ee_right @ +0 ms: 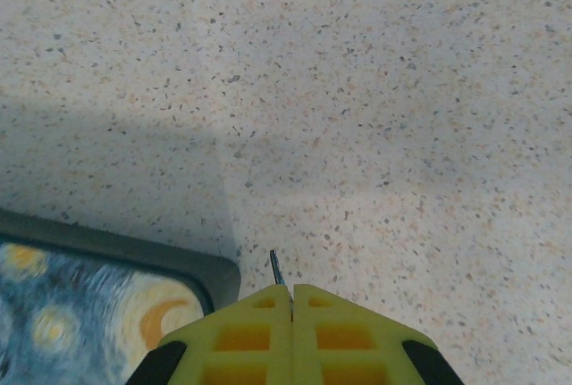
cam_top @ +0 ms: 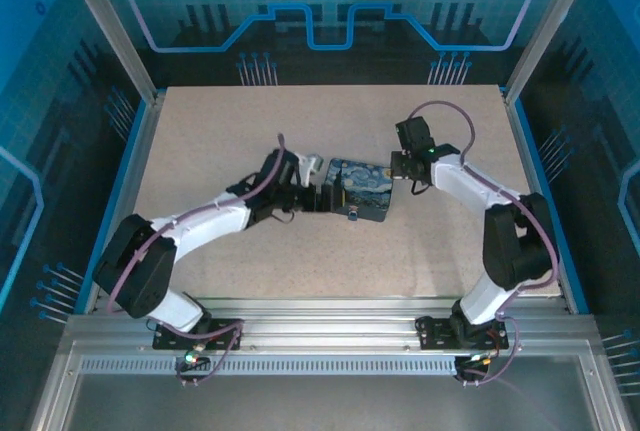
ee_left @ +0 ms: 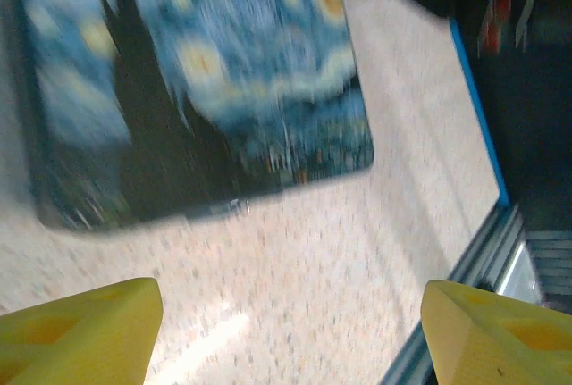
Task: Unlock a padlock with a key
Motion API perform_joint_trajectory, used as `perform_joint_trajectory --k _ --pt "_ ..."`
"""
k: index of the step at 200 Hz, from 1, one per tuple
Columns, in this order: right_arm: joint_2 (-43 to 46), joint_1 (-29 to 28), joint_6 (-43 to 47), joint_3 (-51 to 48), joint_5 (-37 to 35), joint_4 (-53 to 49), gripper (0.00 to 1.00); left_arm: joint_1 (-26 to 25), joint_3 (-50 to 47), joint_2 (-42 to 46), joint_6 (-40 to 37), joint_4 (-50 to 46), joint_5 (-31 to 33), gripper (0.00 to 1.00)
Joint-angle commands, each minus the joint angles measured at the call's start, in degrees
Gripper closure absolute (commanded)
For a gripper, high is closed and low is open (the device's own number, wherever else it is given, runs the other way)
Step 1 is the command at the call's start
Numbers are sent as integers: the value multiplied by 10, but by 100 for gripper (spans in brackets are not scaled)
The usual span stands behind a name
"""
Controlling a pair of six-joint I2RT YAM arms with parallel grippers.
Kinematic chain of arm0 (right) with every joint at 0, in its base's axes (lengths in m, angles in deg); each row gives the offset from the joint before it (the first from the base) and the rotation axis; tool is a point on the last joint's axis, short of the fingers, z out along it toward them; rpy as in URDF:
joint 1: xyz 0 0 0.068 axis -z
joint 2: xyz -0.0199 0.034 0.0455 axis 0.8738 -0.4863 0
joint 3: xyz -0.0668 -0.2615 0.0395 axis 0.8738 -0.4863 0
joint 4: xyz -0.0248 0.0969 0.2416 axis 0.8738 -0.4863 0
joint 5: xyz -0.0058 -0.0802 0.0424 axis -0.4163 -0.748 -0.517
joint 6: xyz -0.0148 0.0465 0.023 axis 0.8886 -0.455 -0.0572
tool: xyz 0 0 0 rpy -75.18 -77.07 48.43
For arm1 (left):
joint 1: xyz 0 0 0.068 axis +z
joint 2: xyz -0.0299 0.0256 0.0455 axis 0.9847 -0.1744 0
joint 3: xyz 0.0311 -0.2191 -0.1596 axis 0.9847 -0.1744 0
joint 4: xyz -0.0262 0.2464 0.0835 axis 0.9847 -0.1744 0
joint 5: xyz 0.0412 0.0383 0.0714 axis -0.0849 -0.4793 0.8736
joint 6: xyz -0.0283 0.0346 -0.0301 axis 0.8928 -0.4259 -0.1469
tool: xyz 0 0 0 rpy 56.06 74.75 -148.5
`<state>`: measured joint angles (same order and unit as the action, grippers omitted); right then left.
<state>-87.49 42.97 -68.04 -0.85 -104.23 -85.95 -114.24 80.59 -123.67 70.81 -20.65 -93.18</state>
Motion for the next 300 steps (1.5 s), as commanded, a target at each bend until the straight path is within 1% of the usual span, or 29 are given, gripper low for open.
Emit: perform_joint_trajectory --k 1,43,75,102,118,152,182,196,210,226,234,245,265,300 --pt "-33 6 8 29 -12 -17 100 -27 -50 14 8 84 23 21" --pt "-82 0 16 72 2 -29 100 -59 -72 -32 -5 136 56 21" --pt "-109 -18 25 104 17 -42 100 -64 -82 -69 -4 201 74 20" --pt "-124 -25 26 123 16 -53 100 -67 -74 -93 -12 207 94 20" --pt "-129 -26 31 134 19 -57 100 -72 -83 -102 -18 236 103 20" --pt "-156 -28 43 168 28 -79 100 -82 -92 -129 -25 293 112 18" --pt "-175 -37 42 176 32 -82 100 -90 -95 -158 -26 339 116 17" --pt "-178 -41 42 178 33 -82 100 -96 -96 -166 -34 349 134 17" --pt "-179 -45 39 181 31 -84 100 -108 -107 -171 -46 379 162 17" --pt "-175 -46 36 183 33 -86 100 -117 -117 -179 -52 409 194 15" --pt "-172 -45 35 188 32 -90 100 -121 -121 -183 -54 420 206 10" --pt "-170 -45 35 195 33 -97 100 -123 -126 -189 -59 437 217 10" --pt "-167 -44 37 208 33 -108 100 -124 -130 -198 -70 462 214 10" --pt "-149 -36 27 221 17 -127 100 -123 -134 -200 -74 473 208 9"
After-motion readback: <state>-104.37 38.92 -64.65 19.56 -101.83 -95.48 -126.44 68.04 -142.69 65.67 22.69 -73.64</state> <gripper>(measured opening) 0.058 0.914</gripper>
